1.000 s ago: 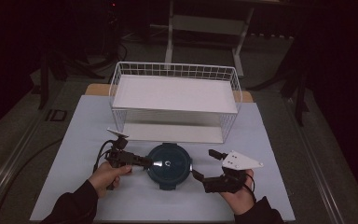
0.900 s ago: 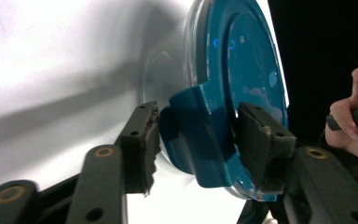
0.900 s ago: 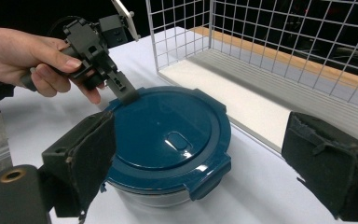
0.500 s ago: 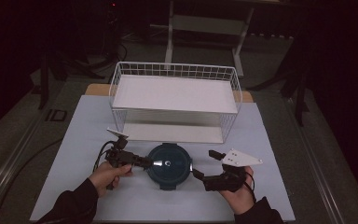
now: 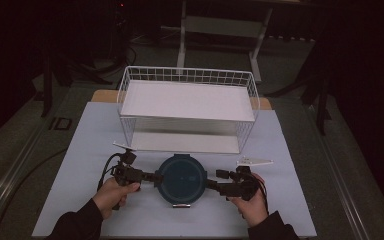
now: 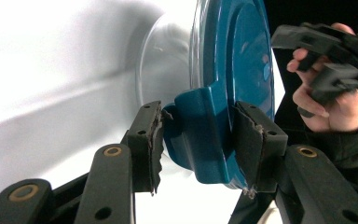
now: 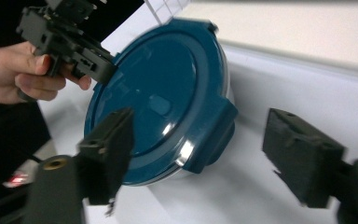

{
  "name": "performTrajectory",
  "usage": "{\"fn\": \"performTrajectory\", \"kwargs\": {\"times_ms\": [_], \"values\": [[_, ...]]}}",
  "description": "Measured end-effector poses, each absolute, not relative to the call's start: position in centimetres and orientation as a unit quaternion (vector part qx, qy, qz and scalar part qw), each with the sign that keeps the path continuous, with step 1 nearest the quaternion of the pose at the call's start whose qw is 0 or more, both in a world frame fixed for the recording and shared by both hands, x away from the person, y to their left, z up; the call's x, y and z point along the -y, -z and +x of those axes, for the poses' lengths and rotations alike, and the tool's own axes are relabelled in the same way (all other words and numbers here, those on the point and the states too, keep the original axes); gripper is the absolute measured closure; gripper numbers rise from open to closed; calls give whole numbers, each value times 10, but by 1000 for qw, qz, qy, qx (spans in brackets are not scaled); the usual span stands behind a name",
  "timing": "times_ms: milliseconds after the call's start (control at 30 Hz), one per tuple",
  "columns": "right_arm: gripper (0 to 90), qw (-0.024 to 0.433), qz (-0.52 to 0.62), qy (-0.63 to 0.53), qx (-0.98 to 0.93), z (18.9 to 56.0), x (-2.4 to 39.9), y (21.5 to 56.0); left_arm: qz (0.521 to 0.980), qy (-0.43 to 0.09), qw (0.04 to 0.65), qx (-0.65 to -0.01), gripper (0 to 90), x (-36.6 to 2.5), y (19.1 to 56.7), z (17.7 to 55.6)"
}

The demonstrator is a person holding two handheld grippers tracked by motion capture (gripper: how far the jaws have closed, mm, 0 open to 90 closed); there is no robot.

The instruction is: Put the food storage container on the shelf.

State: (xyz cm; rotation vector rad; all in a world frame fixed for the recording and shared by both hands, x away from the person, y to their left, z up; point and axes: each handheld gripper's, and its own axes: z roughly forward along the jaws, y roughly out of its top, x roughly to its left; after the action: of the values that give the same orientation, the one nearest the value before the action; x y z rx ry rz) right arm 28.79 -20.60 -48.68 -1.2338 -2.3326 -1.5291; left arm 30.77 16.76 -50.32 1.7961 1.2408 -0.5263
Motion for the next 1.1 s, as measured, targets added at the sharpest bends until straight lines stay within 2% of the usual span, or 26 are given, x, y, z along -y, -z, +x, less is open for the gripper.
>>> {"fn": "performTrajectory", "kwargs": {"times_ms": [167,300,367,400,500,767,1100], "values": [[383,106,-423,505,745,295,207,498,729,198,439,-486,555,-167,501,301],[437,136,-428,498,742,298,204,503,735,192,443,-476,562,-167,499,298],[437,139,-430,496,741,298,204,504,735,192,443,-476,563,-167,499,298],[480,150,-431,496,739,299,202,507,738,185,447,-470,565,-166,498,294],[527,163,-434,491,738,298,201,509,739,182,451,-467,567,-167,499,292],[550,196,-442,495,722,299,203,514,742,173,457,-459,563,-166,499,288],[561,193,-440,495,724,295,202,512,741,170,457,-462,559,-166,500,284]]}}
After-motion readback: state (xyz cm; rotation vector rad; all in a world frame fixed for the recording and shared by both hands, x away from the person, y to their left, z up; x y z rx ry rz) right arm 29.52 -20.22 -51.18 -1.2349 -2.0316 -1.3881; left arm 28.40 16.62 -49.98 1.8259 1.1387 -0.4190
